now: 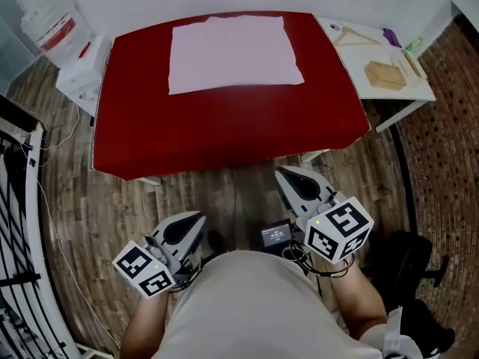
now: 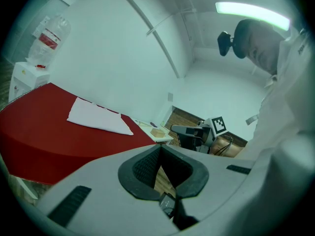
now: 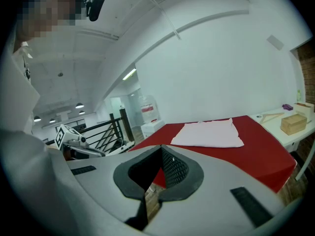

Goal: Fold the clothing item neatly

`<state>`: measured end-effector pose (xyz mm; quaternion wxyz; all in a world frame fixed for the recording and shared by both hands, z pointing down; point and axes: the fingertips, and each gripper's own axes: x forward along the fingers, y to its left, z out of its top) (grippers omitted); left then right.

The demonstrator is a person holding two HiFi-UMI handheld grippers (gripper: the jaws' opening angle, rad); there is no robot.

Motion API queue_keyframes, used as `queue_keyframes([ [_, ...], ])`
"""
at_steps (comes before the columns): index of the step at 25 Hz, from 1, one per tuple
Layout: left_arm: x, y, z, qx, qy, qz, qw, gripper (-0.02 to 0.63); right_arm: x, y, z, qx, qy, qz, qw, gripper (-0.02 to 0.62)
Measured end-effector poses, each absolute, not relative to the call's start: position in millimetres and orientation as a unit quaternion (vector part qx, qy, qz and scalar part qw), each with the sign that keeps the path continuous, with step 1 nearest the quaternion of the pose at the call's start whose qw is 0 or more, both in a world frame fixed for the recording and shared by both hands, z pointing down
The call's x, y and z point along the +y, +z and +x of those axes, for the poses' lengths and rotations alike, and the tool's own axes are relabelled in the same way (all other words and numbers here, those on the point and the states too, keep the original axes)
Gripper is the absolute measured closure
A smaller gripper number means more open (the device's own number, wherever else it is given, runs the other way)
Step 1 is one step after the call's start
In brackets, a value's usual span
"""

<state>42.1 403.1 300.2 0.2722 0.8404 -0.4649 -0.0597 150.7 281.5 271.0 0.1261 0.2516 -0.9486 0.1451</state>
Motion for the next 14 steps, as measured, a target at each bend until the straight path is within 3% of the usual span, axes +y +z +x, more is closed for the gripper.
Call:
queue_keyframes([
  [14, 408, 312, 64, -0.434, -0.053, 0.853, 0.285, 0.600, 283, 275, 171, -0.941, 0.130, 0.284, 0.127, 0.583],
])
